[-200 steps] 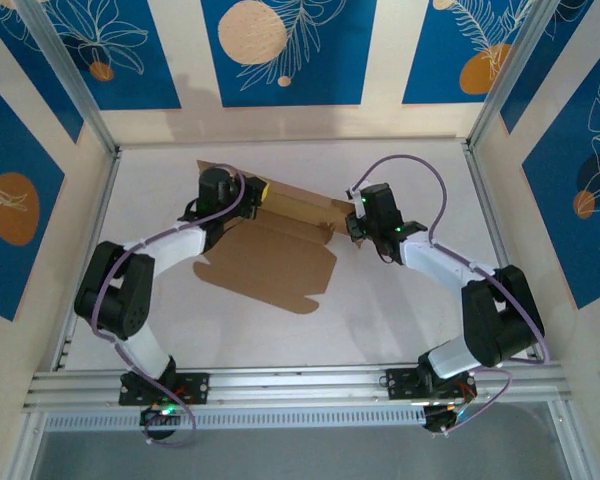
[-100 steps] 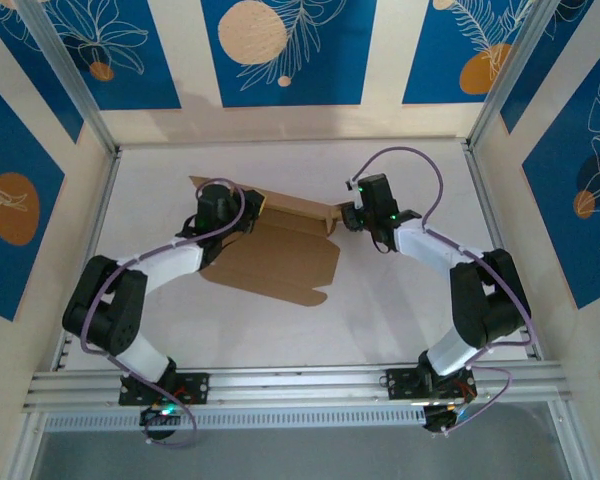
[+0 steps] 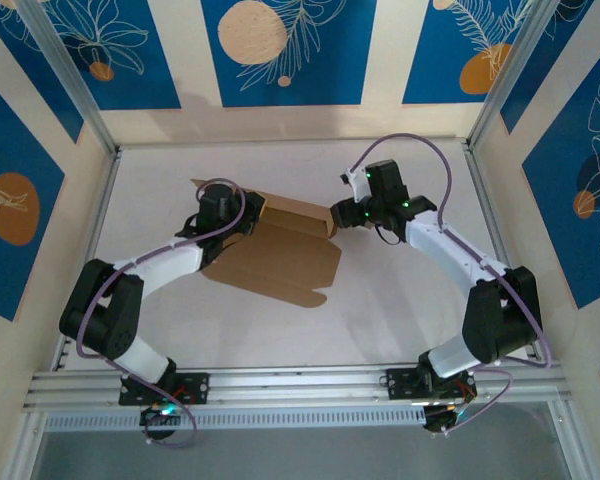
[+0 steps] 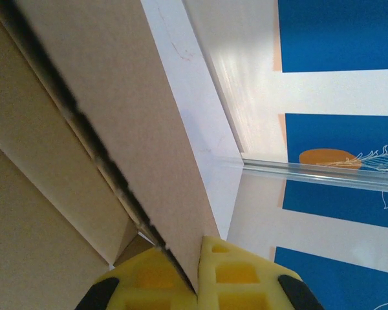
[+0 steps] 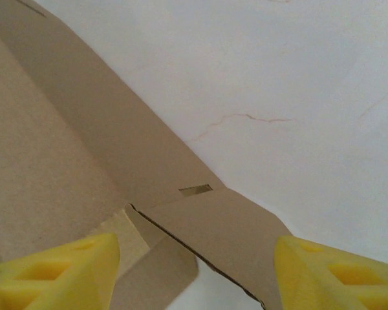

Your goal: Fold the paper box

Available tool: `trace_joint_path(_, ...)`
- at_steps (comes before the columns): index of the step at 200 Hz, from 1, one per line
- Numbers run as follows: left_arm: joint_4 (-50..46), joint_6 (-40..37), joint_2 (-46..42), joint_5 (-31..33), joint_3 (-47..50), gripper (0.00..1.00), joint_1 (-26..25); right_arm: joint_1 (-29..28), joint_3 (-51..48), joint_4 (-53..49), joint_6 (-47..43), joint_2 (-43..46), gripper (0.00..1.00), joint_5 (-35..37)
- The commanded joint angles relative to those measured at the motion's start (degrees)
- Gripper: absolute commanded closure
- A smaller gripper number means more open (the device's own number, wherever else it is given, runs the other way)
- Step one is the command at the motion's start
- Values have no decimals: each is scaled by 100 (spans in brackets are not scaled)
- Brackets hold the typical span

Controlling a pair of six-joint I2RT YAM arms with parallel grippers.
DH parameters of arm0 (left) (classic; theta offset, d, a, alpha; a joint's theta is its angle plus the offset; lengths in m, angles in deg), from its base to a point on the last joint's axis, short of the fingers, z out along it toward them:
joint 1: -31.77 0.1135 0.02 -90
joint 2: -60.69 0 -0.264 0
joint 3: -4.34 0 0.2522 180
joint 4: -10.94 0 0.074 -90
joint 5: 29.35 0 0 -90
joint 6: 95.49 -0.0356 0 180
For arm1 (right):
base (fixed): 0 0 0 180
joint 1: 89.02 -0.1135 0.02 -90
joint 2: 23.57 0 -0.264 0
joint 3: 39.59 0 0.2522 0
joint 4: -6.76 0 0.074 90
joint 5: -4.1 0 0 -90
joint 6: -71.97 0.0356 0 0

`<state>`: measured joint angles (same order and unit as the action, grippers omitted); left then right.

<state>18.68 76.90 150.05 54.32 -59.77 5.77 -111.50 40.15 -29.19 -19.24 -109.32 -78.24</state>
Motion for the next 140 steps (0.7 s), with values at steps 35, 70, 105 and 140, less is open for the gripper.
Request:
trace_joint_path(35, -647, -32, 282, -102, -161, 100, 27, -249, 272, -831, -1279, -709, 18, 1774)
trace_joint_path(70, -682, -27, 351, -185, -239, 100, 33, -208, 888, -1378, -2014, -967, 25, 1239)
trace_joint_path(105, -714, 28, 411, -176, -334, 100, 42, -285, 1326, -2115, -1442, -1196, 63, 131)
trace_joint_path(140, -726, 50, 458, -156, -447, 100, 47, -358, 1618, -2581, -542, -1392, 77, 46)
